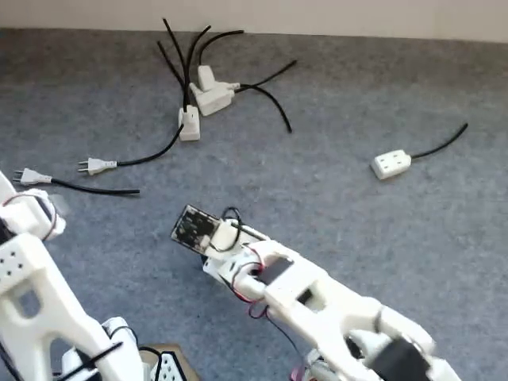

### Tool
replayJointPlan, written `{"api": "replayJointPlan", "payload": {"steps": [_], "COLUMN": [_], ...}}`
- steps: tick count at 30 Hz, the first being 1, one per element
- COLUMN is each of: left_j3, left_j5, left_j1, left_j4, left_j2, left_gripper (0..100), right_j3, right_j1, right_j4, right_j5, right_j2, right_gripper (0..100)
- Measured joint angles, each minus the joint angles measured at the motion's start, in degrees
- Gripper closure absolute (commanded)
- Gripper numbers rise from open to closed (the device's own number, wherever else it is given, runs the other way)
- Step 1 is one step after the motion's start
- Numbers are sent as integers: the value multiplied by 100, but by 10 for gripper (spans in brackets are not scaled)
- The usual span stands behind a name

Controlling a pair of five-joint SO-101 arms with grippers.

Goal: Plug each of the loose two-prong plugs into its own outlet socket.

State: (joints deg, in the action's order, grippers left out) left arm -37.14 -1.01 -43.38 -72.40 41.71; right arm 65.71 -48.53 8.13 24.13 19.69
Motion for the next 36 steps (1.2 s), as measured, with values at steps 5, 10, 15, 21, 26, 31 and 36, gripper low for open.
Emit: {"api": "replayJointPlan", "payload": {"steps": [5, 10, 15, 21, 26, 31, 36], "left_j3": [-571, -1319, -2004, -2312, -2462, -2708, -2778], "left_j5": [-993, -1688, -1996, -2031, -2031, -2031, -2031], "left_j1": [9, 0, 0, 0, 0, 0, 0], "left_j4": [9, 475, 1134, 1248, 1301, 1653, 1785], "left_j2": [571, 976, 1275, 1591, 1767, 1776, 1776], "left_gripper": [742, 744, 744, 744, 744, 744, 744], "right_j3": [-624, -703, -756, -1468, -2321, -2593, -2585], "right_j1": [9, 9, 132, 440, 598, 1064, 1275], "right_j4": [62, 167, 167, 88, 484, 879, 1143], "right_j5": [-396, -440, -440, -457, -466, -466, -193], "right_j2": [-607, -229, -237, -1442, -2127, -2330, -2409], "right_gripper": [777, 777, 777, 777, 777, 777, 777]}}
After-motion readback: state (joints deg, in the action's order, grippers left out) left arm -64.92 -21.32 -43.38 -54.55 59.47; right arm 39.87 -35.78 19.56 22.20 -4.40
